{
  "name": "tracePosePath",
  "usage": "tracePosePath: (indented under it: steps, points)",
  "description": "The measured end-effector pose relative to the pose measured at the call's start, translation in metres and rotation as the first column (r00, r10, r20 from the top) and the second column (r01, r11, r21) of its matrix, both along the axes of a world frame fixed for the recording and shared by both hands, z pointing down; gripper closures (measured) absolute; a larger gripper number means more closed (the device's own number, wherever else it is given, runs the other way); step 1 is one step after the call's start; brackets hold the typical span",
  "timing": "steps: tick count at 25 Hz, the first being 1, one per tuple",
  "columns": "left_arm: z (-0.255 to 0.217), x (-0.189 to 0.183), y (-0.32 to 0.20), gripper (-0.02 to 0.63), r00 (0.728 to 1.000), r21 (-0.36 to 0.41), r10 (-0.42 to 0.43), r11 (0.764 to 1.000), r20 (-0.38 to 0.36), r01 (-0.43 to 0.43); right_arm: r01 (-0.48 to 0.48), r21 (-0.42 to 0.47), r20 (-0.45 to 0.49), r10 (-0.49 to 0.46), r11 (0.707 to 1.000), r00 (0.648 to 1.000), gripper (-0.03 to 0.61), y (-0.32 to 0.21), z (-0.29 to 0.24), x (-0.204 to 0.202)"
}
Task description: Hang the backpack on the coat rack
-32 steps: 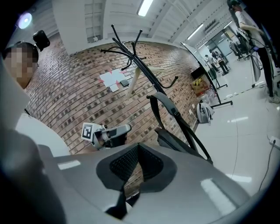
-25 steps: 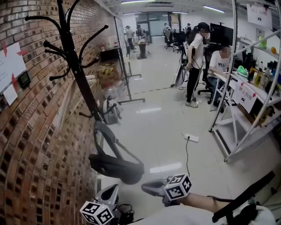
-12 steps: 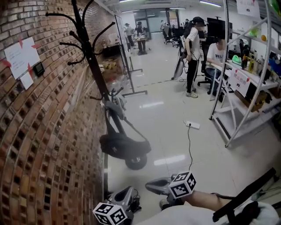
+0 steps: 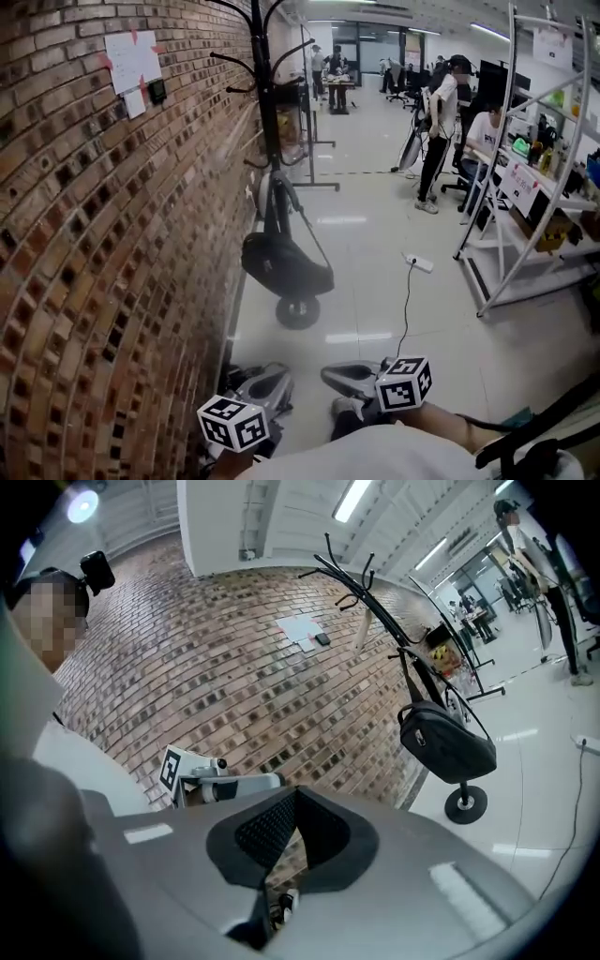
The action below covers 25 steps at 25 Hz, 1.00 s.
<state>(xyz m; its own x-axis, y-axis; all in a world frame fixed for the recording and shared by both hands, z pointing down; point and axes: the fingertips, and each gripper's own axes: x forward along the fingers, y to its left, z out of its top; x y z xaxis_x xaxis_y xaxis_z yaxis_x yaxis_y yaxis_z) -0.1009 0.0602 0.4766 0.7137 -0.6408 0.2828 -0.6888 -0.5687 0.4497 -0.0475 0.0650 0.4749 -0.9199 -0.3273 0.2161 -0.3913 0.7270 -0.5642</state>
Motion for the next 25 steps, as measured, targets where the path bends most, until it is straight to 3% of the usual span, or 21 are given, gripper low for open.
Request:
tracePosePath:
  steps: [6,14,25]
  points:
    - [-0.001,0.003,0.029,0.612,1.000,0.012,0.022,1.000,-0.007,-0.022,-0.052,0.024,-0.018,0.052,0.998,0.998,0.580,0.023,-0.004,0.008]
    - [0.001,0.009,0.044,0.612,0.999,0.004,0.041,0.999,-0.035,-0.041,-0.038,0.047,-0.052,0.040,0.998,0.998,0.581,0.043,-0.005,0.008]
    - [0.009,0.024,0.059,0.612,0.998,-0.022,0.066,0.998,-0.016,-0.067,-0.051,0.044,-0.038,0.052,0.998,0.998,0.580,0.055,-0.001,0.022]
